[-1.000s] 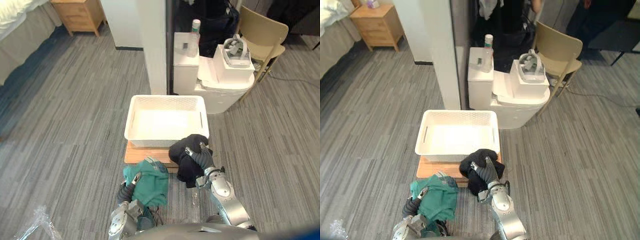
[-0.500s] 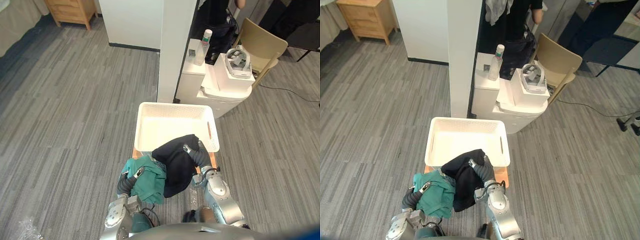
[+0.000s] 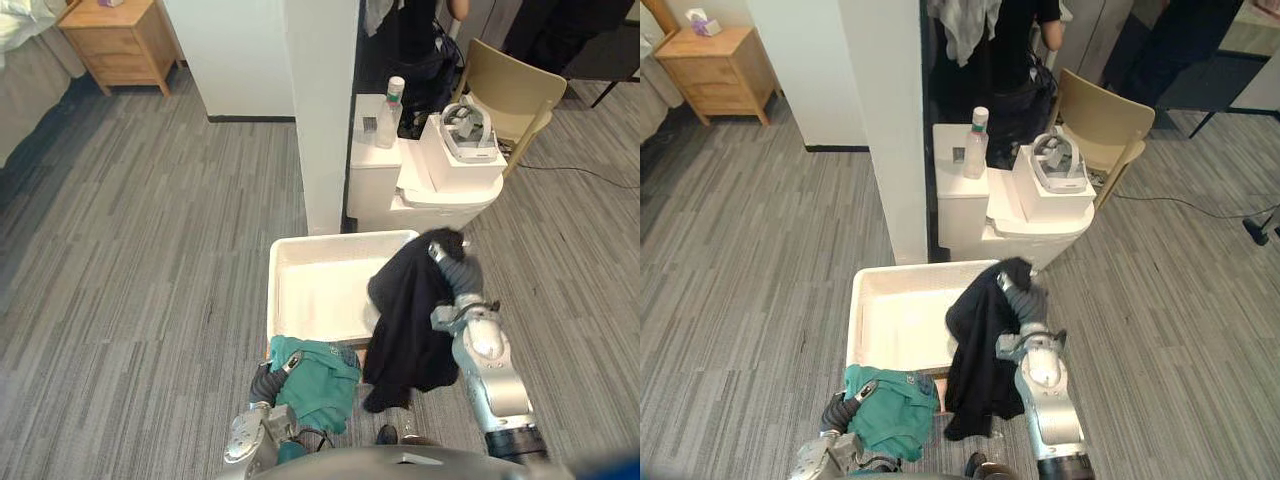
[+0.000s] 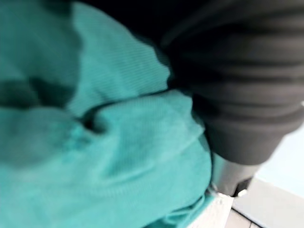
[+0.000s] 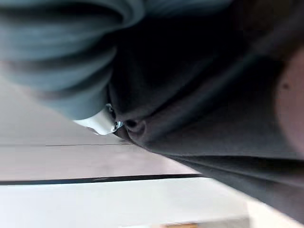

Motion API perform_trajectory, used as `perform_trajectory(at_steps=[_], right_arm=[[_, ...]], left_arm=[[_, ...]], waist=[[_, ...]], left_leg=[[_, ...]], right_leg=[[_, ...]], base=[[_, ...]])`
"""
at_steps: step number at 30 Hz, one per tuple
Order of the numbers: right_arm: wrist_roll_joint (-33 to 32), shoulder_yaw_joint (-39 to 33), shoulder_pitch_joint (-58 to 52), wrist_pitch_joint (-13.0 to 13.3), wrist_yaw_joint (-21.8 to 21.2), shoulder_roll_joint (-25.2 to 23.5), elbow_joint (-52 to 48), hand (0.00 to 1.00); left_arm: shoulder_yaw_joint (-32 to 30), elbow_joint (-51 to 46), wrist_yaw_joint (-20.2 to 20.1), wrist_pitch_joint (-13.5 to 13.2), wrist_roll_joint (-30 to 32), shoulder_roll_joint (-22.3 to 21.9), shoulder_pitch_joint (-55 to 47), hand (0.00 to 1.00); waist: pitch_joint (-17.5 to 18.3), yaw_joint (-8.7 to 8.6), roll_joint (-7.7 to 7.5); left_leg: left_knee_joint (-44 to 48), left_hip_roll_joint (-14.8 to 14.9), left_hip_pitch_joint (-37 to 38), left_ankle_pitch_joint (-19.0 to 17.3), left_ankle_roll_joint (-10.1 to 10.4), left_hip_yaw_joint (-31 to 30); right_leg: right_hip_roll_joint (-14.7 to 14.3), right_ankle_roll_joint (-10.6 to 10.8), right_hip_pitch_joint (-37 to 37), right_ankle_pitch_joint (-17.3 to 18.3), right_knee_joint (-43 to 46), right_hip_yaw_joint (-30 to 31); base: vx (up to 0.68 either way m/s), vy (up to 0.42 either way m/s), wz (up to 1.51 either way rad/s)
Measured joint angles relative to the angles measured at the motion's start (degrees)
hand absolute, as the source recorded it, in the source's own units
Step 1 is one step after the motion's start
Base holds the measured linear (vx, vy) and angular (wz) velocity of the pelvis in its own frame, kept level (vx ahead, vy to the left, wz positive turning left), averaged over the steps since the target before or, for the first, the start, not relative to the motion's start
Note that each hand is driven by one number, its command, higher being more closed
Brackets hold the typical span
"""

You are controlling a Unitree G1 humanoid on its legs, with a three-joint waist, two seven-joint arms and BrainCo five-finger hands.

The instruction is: Tidy the bed and pick cloth on bed and put in laundry

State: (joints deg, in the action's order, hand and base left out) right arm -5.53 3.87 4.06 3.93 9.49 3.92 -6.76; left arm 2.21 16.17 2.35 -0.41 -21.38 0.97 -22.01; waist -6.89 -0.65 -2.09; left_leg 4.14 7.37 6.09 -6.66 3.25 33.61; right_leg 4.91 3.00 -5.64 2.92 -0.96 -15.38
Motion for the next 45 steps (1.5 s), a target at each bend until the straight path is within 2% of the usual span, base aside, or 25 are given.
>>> perform_trajectory(at_steps=[3,10,13,22,25,29,34,36,38,41,45], right_arm=[[0.09,-0.57,8.88,0.39,1.02,3.74,-1.57,1.00],[0.04,-0.26,20.72,1.57,1.42,10.21,-1.18,1.00],[-0.01,0.21,22.88,1.59,1.53,10.94,0.61,1.00],[0.13,2.14,23.45,0.45,0.49,12.48,10.52,1.00],[0.16,2.50,22.84,-0.57,-0.25,12.25,13.66,1.00],[0.16,3.53,21.51,-0.68,-0.43,11.54,14.63,1.00],[0.16,3.85,15.48,-0.68,-0.79,7.44,15.38,1.00],[0.17,6.11,13.88,-0.66,-1.46,7.14,16.72,1.00],[0.25,8.69,12.96,-0.67,-2.22,6.59,19.83,1.00],[2.76,11.23,11.48,-1.27,-3.39,3.23,28.19,1.00],[4.69,12.68,12.31,-2.52,-4.16,-0.39,39.13,1.00]], left_arm=[[0.07,0.06,0.02,0.00,-0.48,0.51,-0.11,1.00],[2.08,1.01,0.03,-0.02,-0.63,0.58,-0.18,1.00],[2.36,1.06,0.02,-0.02,-1.79,0.57,0.02,1.00],[4.07,3.24,-0.03,-0.32,-2.78,1.54,1.13,1.00],[4.02,3.41,-0.02,-0.31,-2.78,1.82,0.75,1.00],[3.94,3.40,0.00,-0.32,-2.70,1.88,0.55,1.00],[3.79,3.41,0.02,-0.29,-2.58,1.64,0.37,1.00],[3.63,3.41,0.02,-0.27,-2.54,1.63,0.24,1.00],[3.33,3.41,0.02,-0.27,-2.39,1.68,0.34,1.00],[3.25,3.41,-0.03,-0.27,-2.11,1.98,0.50,1.00],[3.22,3.41,-0.04,-0.27,-1.59,2.39,1.00,1.00]], waist=[[0.10,0.07,0.14],[0.99,0.22,1.12],[1.00,0.07,1.12],[1.02,-0.02,1.27],[1.00,0.10,1.30],[0.95,0.11,1.55],[0.90,0.08,1.57],[0.90,0.00,1.57],[0.90,0.02,1.57],[0.86,0.12,1.64],[0.29,0.80,2.44]], left_leg=[[-0.17,-0.27,0.37,-0.01,-0.03,-1.05],[-1.46,-0.42,0.94,0.10,-0.18,-1.24],[-2.05,-0.71,0.92,0.48,-0.71,-1.34],[-3.83,-2.53,-0.82,2.24,-2.11,-2.58],[-4.11,-2.59,-1.39,3.22,-2.36,-2.91],[-5.16,-2.70,-1.48,4.17,-2.22,-2.96],[-9.70,-3.32,-1.07,7.52,-2.14,-2.99],[-9.75,-3.27,-1.04,7.70,-2.13,-3.01],[-9.97,-3.27,-1.11,7.82,-2.15,-3.03],[-10.02,-3.38,-1.09,7.95,-2.13,-3.21],[-10.05,-3.66,-1.60,7.96,-2.15,-3.87]], right_leg=[[0.19,0.09,-0.88,-0.06,-0.25,-0.09],[0.01,0.99,-1.02,-0.63,-0.37,-0.05],[0.11,1.85,-0.96,-1.24,-0.67,0.04],[1.37,2.08,0.71,-1.80,-1.08,0.05],[1.37,1.57,1.13,-2.40,-1.24,0.04],[1.26,1.48,1.62,-2.34,-1.24,0.23],[0.72,0.80,3.03,-2.45,-1.20,0.43],[0.67,0.68,3.04,-2.74,-1.26,0.56],[0.59,0.51,2.99,-3.24,-1.75,0.66],[0.59,0.66,2.75,-3.58,-2.36,0.52],[0.81,0.95,2.95,-3.75,-3.00,-0.15]], base=[[-0.03,-0.005,0.13],[-0.04,-0.030,0.02],[-0.08,-0.039,0.02],[-0.09,-0.036,0.06],[-0.11,-0.053,0.07],[-0.11,-0.061,0.01],[-0.12,-0.052,0.00],[-0.10,-0.031,-0.05],[-0.07,-0.014,-0.05],[-0.04,-0.001,0.01],[-0.02,0.012,0.08]])
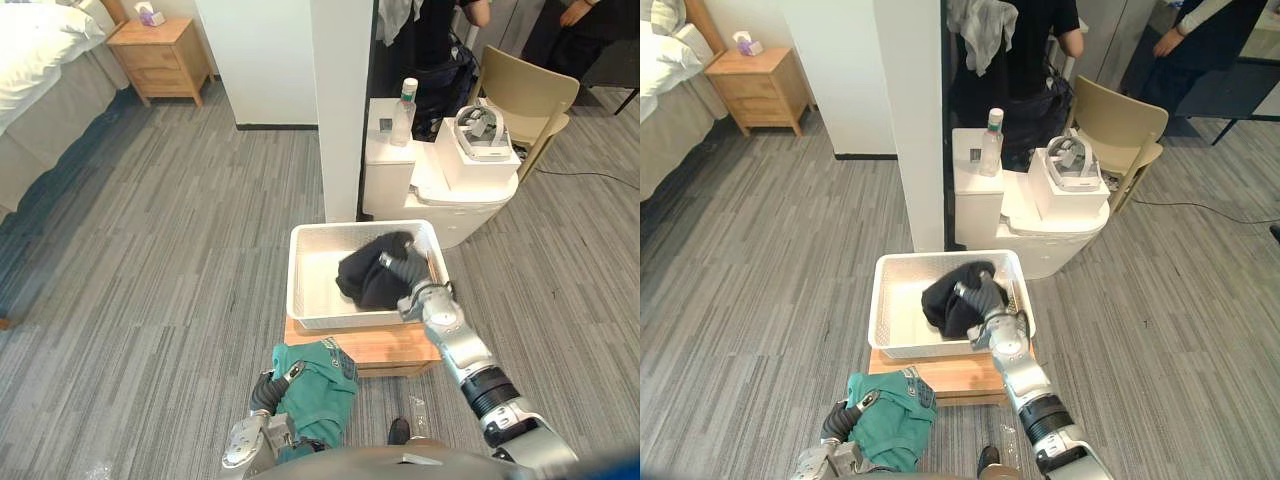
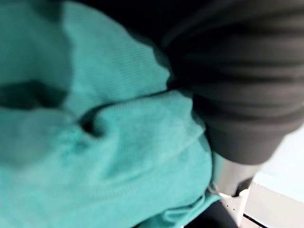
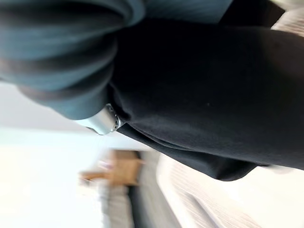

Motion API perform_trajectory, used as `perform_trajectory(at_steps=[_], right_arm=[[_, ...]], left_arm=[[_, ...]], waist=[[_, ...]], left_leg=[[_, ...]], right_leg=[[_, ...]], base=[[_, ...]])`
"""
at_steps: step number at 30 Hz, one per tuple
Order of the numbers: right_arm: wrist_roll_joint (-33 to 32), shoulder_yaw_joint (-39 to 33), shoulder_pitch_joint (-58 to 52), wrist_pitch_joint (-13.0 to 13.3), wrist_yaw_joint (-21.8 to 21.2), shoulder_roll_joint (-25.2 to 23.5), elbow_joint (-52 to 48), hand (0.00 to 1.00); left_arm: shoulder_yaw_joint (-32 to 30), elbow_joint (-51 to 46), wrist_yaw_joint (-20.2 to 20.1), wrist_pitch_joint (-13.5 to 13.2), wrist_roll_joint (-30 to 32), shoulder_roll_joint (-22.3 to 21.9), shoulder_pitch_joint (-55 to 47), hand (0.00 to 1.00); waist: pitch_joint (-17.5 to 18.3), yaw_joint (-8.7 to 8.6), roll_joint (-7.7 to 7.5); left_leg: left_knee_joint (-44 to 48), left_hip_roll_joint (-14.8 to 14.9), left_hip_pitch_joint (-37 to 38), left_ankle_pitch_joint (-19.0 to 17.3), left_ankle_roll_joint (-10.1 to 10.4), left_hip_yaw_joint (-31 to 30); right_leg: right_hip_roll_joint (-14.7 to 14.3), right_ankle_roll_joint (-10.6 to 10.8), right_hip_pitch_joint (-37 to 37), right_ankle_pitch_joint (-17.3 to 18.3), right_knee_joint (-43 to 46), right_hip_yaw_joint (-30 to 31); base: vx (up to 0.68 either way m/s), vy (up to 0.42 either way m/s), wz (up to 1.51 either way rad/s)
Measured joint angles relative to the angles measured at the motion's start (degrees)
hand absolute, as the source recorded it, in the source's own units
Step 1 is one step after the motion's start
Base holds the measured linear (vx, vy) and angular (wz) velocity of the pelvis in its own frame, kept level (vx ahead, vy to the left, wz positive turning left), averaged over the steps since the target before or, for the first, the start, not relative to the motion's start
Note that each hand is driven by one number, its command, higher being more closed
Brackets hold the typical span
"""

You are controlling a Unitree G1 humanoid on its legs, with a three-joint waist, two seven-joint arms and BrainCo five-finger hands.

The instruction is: Tidy the bed and pick cloth on bed and put in laundry

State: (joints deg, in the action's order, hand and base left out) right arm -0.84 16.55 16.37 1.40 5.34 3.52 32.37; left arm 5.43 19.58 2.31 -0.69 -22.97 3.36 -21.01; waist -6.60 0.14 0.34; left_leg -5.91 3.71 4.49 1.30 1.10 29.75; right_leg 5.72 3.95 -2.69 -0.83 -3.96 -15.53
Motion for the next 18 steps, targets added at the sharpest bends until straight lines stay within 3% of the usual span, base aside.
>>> perform_trajectory(at_steps=[4,8,9,18], right_arm=[[0.11,-0.08,10.00,-1.04,1.13,-1.16,10.38,1.00],[1.19,-1.76,19.54,-1.05,2.64,-1.16,14.49,1.00],[1.54,-2.96,21.78,-1.04,3.08,-0.78,15.26,0.00],[2.20,-6.32,23.91,-1.06,4.13,-0.93,18.25,0.00]], left_arm=[[-0.73,-0.02,0.03,-0.47,-0.10,0.01,2.61,1.00],[-1.00,-0.05,0.08,-1.38,-0.47,0.07,5.47,1.00],[-1.00,-0.05,0.13,-1.75,-1.24,0.08,6.48,1.00],[-1.23,-0.30,0.32,-2.62,-1.37,0.32,7.07,1.00]], waist=[[-1.55,1.60,0.00],[-4.16,3.37,-0.54],[-5.20,3.84,-0.65],[-7.33,4.25,-0.87]], left_leg=[[0.32,-0.06,-3.53,1.04,-0.71,-0.70],[0.36,-0.08,-6.32,1.98,-1.12,-2.05],[0.36,-0.08,-6.97,2.20,-1.19,-2.76],[0.36,-0.43,-8.83,2.41,-1.23,-3.76]], right_leg=[[0.10,-0.25,2.58,-1.07,-0.23,-0.79],[-0.01,-0.23,4.40,-1.70,-0.59,-1.72],[0.01,-0.23,4.51,-1.72,-0.68,-2.70],[0.34,-0.22,5.94,-1.70,-0.57,-2.99]], base=[[0.01,0.015,0.10],[-0.02,0.000,0.21],[0.01,-0.001,0.32],[0.01,0.002,0.07]])
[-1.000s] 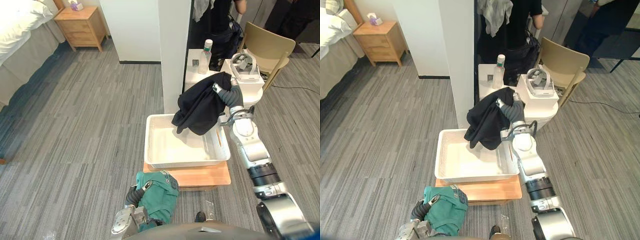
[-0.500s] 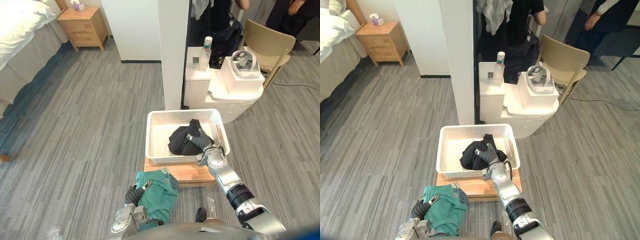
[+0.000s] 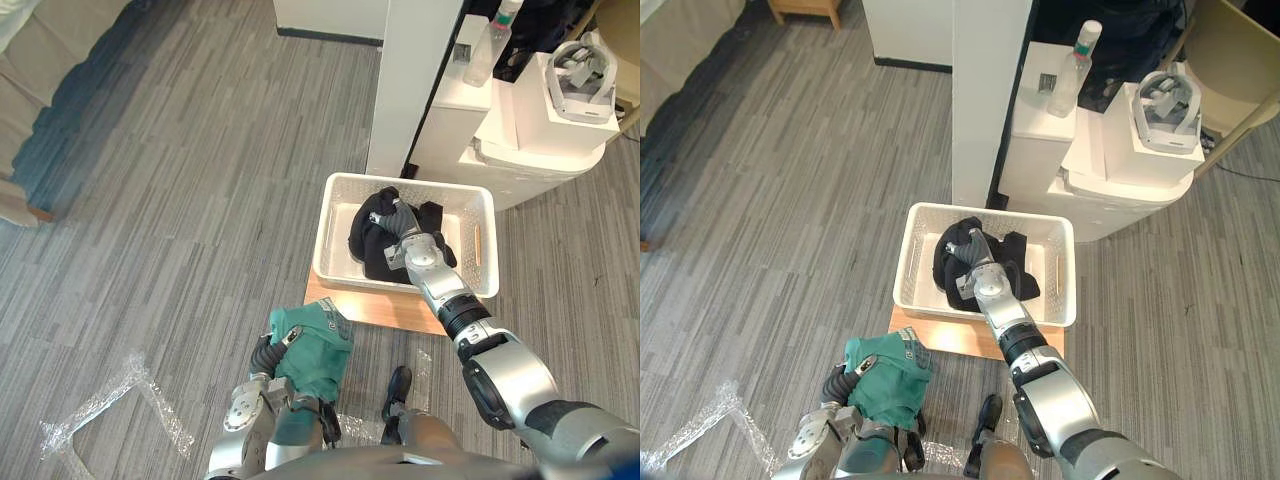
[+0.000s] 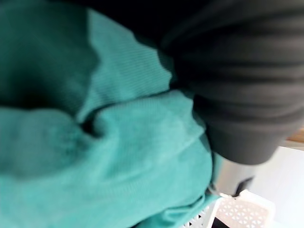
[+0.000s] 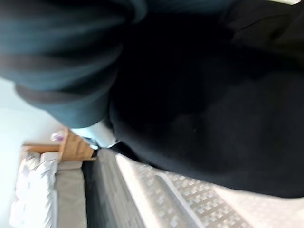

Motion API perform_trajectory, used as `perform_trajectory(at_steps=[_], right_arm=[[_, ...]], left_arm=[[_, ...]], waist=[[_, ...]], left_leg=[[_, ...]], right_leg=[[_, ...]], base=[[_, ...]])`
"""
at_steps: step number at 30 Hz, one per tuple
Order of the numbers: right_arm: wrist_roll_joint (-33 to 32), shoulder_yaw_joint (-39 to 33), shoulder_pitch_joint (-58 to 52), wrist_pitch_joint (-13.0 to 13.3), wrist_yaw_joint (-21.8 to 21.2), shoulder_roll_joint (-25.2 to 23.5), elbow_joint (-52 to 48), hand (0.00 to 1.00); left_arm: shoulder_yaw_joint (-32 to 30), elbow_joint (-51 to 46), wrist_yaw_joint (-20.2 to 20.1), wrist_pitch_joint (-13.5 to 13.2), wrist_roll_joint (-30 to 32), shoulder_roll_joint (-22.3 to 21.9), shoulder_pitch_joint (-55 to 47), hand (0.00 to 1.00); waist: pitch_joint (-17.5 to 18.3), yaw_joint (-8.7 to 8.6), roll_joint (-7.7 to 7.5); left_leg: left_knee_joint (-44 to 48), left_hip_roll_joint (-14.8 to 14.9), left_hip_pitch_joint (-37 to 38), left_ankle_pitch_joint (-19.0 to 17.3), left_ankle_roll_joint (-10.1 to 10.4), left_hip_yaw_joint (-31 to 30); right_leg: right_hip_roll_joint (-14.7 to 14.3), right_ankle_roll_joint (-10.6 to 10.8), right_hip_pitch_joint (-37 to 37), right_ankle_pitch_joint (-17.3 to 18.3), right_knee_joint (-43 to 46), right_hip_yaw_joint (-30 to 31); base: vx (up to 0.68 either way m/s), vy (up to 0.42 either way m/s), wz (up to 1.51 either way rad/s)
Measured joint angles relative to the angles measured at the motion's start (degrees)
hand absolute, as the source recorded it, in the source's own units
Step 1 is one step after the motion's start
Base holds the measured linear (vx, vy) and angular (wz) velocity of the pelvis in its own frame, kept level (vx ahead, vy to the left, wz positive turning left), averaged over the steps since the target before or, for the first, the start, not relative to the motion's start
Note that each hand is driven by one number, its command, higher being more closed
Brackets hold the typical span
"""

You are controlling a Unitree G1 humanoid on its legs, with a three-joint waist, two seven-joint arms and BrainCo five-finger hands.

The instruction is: Tidy the bed and pick cloth on bed and put in laundry

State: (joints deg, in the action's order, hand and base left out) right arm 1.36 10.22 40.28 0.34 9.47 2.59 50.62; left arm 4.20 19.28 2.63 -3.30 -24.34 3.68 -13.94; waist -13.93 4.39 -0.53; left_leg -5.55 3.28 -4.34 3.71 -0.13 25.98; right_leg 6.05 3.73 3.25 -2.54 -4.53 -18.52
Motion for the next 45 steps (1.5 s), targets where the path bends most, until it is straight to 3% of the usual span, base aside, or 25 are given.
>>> perform_trajectory(at_steps=[9,21,27,30,33,39,45], right_arm=[[2.16,-5.08,-10.23,-0.52,0.79,0.27,-0.36,0.00],[2.28,-11.25,-19.64,-0.85,0.99,5.39,-21.10,0.00],[2.86,-17.42,-26.94,-0.53,2.75,6.42,-28.50,0.00],[4.53,-21.32,-32.10,-0.57,3.72,7.16,-27.96,0.00],[4.52,-25.54,-35.85,-0.57,4.79,7.10,-21.90,0.00],[4.34,-28.48,-44.72,-1.16,5.31,5.69,-1.83,0.00],[6.87,-30.55,-53.29,-2.56,2.16,1.76,12.82,0.00]], left_arm=[[-0.28,0.08,-0.14,-0.02,0.90,-0.08,-0.47,1.00],[-1.05,-0.06,-0.19,0.21,1.42,0.30,-1.53,1.00],[-3.28,-6.80,-0.11,0.36,1.17,-0.42,-2.45,1.00],[-4.70,-12.39,0.35,0.33,-0.39,-1.10,-1.35,1.00],[-5.92,-18.25,1.08,-0.16,-2.09,-1.09,0.45,1.00],[-9.64,-23.57,5.20,-5.00,-1.97,-0.96,7.79,1.00],[-9.67,-27.65,9.17,-8.92,-1.10,-1.08,12.72,1.00]], waist=[[-0.69,-1.13,0.43],[0.51,-3.70,-0.15],[3.28,-4.36,-0.80],[4.51,-5.68,-0.91],[5.10,-7.11,-0.93],[6.98,-8.10,-0.51],[8.56,-9.72,-0.94]], left_leg=[[-0.10,-0.29,3.02,-0.22,0.34,0.12],[-0.35,-0.42,4.95,-0.38,0.54,0.63],[-0.06,-0.09,5.32,-0.61,0.81,1.92],[-0.06,0.11,5.50,-0.61,0.81,1.94],[-0.10,0.22,6.24,-0.64,0.84,2.04],[-0.40,0.57,7.71,-1.12,1.49,2.56],[-0.43,0.66,8.49,-1.24,1.63,3.14]], right_leg=[[0.71,0.78,-2.12,0.86,1.58,0.15],[0.76,0.96,-3.81,0.77,1.26,0.93],[0.14,0.68,-3.99,0.14,-0.11,2.73],[-0.06,0.64,-4.07,0.11,-0.13,3.01],[-0.19,0.46,-4.69,-0.02,-0.11,3.30],[-0.44,0.33,-5.56,-0.09,0.35,3.79],[-0.48,0.22,-6.02,0.00,0.59,4.22]], base=[[-0.02,0.000,-0.01],[-0.02,0.003,-0.03],[0.05,-0.013,-0.13],[0.01,-0.022,-0.05],[-0.04,-0.012,-0.05],[-0.05,-0.003,-0.07],[-0.02,0.004,-0.03]])
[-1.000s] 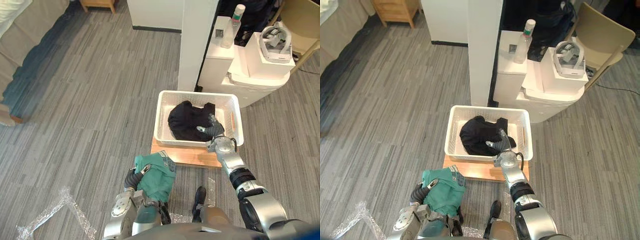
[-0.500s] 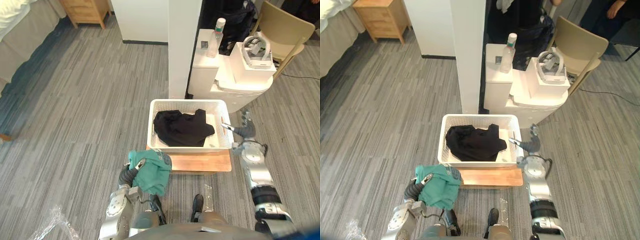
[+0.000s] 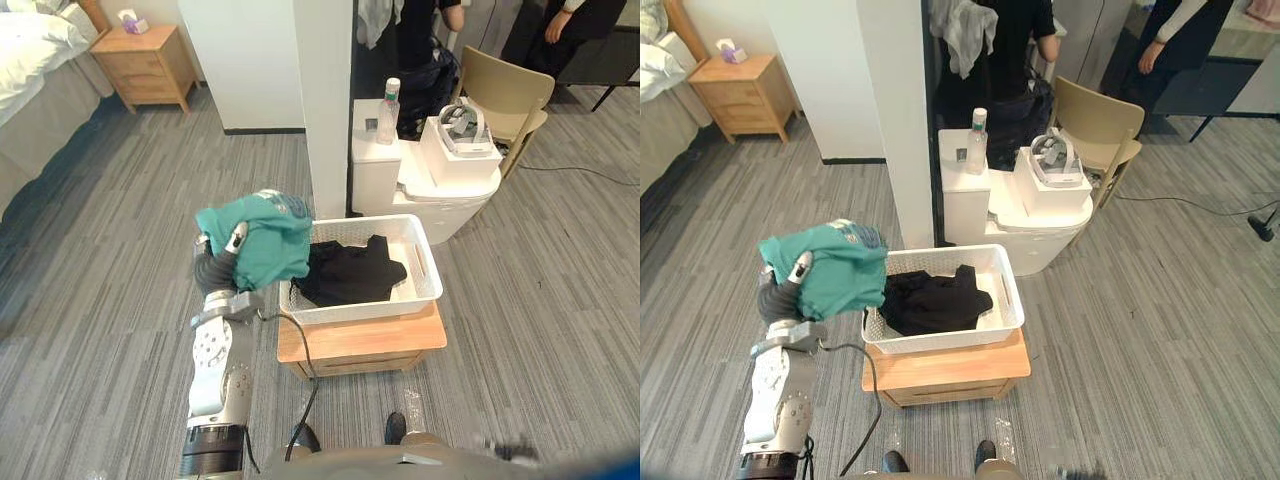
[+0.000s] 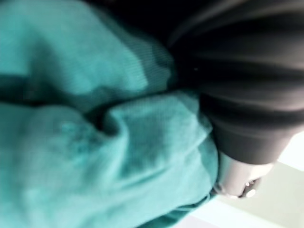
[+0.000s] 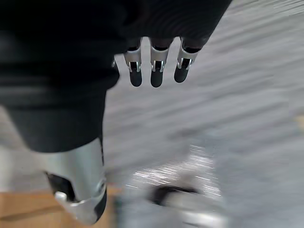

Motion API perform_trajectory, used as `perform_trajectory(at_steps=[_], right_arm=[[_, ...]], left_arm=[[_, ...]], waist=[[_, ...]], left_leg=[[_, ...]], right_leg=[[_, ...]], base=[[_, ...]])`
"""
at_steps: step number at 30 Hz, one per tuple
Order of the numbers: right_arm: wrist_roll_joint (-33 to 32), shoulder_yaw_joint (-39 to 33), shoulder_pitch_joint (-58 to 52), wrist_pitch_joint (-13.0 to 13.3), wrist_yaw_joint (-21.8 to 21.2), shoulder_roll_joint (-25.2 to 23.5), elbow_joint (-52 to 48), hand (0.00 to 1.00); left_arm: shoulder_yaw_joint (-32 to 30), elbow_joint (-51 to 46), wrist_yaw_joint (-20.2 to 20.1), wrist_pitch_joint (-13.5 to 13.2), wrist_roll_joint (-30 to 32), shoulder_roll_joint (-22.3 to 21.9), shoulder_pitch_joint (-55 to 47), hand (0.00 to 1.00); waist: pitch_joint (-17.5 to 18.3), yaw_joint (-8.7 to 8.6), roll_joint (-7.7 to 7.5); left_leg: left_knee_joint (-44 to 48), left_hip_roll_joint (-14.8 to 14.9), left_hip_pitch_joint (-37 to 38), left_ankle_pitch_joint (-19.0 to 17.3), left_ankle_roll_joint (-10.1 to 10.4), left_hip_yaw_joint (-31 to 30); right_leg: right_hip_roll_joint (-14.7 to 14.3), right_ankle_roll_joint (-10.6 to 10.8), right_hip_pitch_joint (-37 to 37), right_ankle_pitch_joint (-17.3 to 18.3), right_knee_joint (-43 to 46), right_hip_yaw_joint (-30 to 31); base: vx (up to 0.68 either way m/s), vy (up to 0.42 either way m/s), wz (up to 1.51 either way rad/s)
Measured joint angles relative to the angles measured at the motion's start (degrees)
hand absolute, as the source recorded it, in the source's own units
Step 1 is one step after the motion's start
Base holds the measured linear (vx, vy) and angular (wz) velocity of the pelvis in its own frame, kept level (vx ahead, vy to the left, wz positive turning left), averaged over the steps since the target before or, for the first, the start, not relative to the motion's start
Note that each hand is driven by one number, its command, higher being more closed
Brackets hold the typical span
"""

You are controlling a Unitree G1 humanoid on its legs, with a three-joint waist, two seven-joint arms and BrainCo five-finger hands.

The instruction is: Tidy the bed and pick cloth on bed and put in laundry

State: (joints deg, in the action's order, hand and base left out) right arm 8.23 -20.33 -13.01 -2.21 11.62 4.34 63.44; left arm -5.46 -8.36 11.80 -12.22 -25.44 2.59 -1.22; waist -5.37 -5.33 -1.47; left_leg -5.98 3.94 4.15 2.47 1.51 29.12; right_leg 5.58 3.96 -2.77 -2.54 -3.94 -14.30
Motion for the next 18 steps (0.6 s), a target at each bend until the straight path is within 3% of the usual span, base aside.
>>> perform_trajectory(at_steps=[8,13,18], right_arm=[[2.20,-3.69,-5.28,-0.82,-2.69,-3.34,3.36,0.00],[2.11,-3.73,-5.34,-0.81,-3.37,-4.27,3.15,0.00],[1.40,-2.32,-5.31,-0.52,-3.57,-4.26,0.81,0.00]], left_arm=[[3.23,-0.01,2.55,-0.65,4.46,0.22,8.75,1.00],[5.45,-0.01,3.24,-0.72,5.44,0.17,10.22,1.00],[6.27,0.27,4.82,-0.72,10.75,0.14,12.96,1.00]], waist=[[1.64,-1.40,-1.96],[2.23,-1.58,-1.54],[2.63,-1.61,-1.38]], left_leg=[[-0.02,-0.15,1.89,-0.66,-0.15,2.26],[-0.02,-0.18,2.51,-1.06,-0.15,3.88],[-0.02,-0.16,2.79,-1.45,-0.01,4.69]], right_leg=[[0.15,0.51,-0.79,0.12,0.48,2.34],[0.15,0.64,-0.63,0.03,0.50,3.53],[0.10,0.64,-0.53,0.02,0.49,4.21]], base=[[-0.02,0.021,-0.13],[0.01,0.024,-0.14],[0.03,0.016,-0.08]])
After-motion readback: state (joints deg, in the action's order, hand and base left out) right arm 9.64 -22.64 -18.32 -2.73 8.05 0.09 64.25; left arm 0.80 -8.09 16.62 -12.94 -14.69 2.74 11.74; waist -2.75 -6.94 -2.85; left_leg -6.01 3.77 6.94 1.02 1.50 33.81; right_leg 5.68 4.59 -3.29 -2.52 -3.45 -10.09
